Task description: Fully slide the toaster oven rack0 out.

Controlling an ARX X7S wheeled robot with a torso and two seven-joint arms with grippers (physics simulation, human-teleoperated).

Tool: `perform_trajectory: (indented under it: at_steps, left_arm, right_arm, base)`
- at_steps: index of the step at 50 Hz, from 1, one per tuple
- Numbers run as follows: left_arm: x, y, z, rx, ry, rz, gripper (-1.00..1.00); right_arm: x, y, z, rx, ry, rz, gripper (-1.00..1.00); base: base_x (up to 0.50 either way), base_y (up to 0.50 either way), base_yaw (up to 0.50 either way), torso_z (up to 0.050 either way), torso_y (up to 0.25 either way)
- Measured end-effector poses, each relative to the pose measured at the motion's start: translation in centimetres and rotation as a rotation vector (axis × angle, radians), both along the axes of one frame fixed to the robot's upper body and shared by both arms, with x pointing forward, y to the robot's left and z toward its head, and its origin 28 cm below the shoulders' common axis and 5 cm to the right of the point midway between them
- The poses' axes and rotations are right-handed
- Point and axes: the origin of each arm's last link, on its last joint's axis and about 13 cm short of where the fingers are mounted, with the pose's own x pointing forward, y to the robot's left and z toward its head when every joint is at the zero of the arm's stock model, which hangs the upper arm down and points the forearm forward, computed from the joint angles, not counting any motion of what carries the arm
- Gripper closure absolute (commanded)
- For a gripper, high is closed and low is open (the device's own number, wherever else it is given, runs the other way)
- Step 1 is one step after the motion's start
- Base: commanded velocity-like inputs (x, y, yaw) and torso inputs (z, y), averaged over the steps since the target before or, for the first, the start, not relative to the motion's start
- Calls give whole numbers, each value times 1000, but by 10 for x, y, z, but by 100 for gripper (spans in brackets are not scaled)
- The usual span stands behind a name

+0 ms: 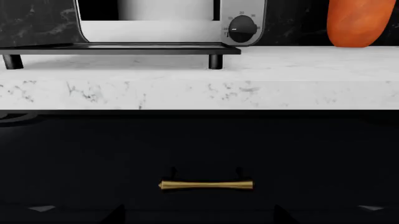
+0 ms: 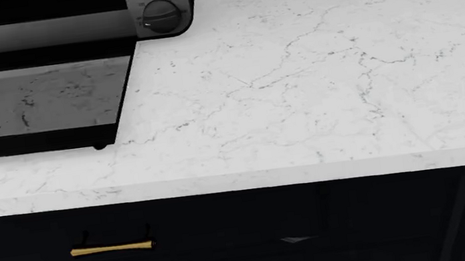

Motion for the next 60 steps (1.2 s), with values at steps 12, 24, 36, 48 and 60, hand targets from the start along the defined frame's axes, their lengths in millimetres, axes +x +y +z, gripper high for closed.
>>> perform_trajectory:
  at_steps: [12,24,36,48,60]
  left_arm:
    - [0,0,16,-24,-4,-19,-100]
    - [3,-1,80,4,-90,-34,-100]
    - [-4,-2,141,35,-188,-35,-100]
    - [0,0,191,48,-244,-62,-100]
    - [7,4,216,74,-273,-58,-100]
  right_arm:
    - [2,-2,14,-26,-1,-8,-100]
    - [13,-12,81,-80,-68,-17,-100]
    - [24,-16,143,-126,-115,-11,-100]
    - [37,-20,187,-156,-126,-5,-100]
    - [48,-22,209,-180,-131,4,-100]
  base:
    - [0,0,0,0,0]
    - [0,0,0,0,0]
    - [0,0,0,0,0]
    - [0,0,0,0,0]
    - [0,0,0,0,0]
